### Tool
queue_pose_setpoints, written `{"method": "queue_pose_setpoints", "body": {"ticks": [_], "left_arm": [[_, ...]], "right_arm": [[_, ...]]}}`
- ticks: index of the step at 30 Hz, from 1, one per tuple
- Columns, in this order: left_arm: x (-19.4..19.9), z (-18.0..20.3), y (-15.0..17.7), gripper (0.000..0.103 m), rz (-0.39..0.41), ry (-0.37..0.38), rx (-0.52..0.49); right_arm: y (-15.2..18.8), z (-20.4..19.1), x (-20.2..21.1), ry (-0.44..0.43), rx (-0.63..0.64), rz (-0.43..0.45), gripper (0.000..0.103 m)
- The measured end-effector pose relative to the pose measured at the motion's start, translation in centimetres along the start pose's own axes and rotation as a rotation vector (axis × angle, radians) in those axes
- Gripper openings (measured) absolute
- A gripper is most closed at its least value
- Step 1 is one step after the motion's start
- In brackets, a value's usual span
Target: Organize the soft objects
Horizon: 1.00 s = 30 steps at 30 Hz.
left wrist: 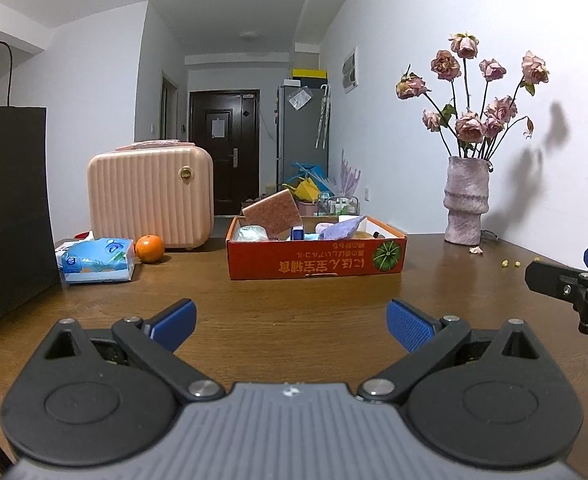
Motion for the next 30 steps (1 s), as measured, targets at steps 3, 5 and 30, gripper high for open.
{"method": "queue_pose_setpoints", "body": {"ticks": [3,5,30], "left_arm": [[0.01,0.00,0.00,0.103,0.001,0.000,0.000],[0.03,-0.02,-0.01,0.103,0.004,-0.002,-0.001],[0.22,-0.08,0.07,0.103,0.009,-0.002,-0.001]], "right_arm": [[0.00,-0.09,0.10,-0.001,0.002,0.003,0.103],[-0.05,-0.08,0.06,0.000,0.003,0.004,0.103],[0.00,-0.16,0.09,0.001,0.005,0.004,0.103]]}}
Point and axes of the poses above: each gripper's, at about its wrist camera, not at the fingertips, and x roughly against the way its jaws point, z to its right, y to its underside, the point moved 1 cm from there along -x, roughly the way its jaws point, and after that the axes turned 2 degrees about -x, right-handed, at the moved point
